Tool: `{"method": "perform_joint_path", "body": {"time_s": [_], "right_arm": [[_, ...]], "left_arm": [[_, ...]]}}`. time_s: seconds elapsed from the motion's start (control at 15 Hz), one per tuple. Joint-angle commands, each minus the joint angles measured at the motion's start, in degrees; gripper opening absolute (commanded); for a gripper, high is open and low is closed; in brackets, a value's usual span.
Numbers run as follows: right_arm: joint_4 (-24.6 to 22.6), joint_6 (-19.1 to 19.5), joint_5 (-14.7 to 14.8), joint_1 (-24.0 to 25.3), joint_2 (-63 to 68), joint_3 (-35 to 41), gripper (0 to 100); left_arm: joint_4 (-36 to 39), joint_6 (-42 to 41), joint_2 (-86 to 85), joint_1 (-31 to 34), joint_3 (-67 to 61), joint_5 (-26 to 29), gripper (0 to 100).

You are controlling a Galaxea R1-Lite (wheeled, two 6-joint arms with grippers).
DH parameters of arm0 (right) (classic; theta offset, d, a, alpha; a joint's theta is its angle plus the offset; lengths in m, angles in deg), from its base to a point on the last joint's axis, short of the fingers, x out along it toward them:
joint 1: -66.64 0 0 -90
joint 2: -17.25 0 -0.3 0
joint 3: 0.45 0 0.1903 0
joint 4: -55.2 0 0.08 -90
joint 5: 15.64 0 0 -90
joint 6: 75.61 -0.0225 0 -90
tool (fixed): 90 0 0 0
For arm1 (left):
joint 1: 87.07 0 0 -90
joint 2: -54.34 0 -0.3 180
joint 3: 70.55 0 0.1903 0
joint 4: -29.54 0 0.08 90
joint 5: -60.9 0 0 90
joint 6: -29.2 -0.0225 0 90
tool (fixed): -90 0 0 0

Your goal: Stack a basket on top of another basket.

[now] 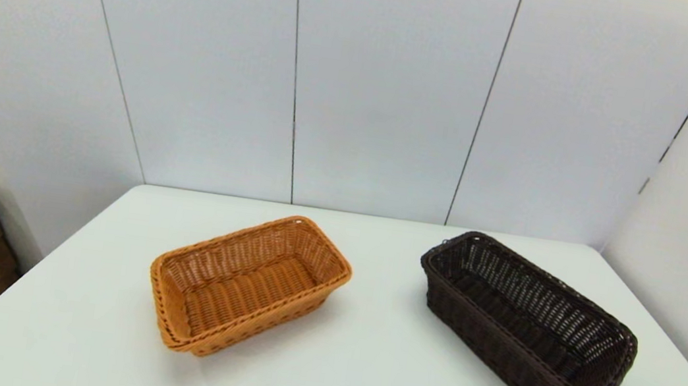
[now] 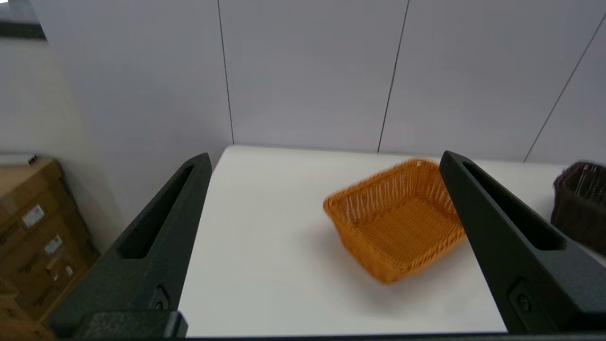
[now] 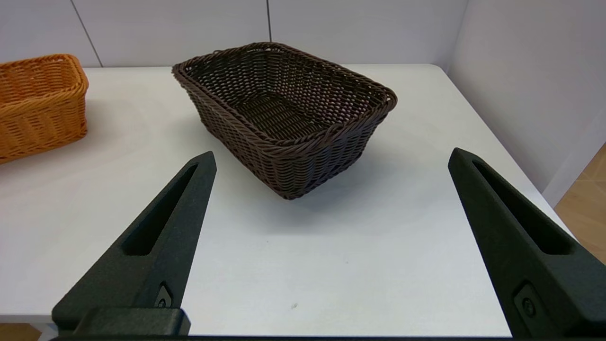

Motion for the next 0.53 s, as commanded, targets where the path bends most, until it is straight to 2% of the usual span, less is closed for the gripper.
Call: {"method": "perform_joint_path", "body": {"time_s": [0.07, 0.2, 0.4, 0.53], "right_arm": [[-0.02, 0.0, 0.03, 0.0, 0.07, 0.0, 100], [-0.02, 0.0, 0.03, 0.0, 0.07, 0.0, 100], [-0.02, 0.0, 0.03, 0.0, 0.07, 0.0, 100], [-0.02, 0.0, 0.03, 0.0, 0.07, 0.0, 100]], "left_arm": [[-12.61, 0.5, 26.94, 0.09, 27.24, -0.09, 100], [-19.64, 3.05, 35.02, 0.09, 37.62, -0.53, 100], [-35.02, 7.35, 48.21, -0.09, 54.49, -0.88, 100], [-41.17, 14.3, 55.68, -1.93, 60.2, -1.85, 100]]}}
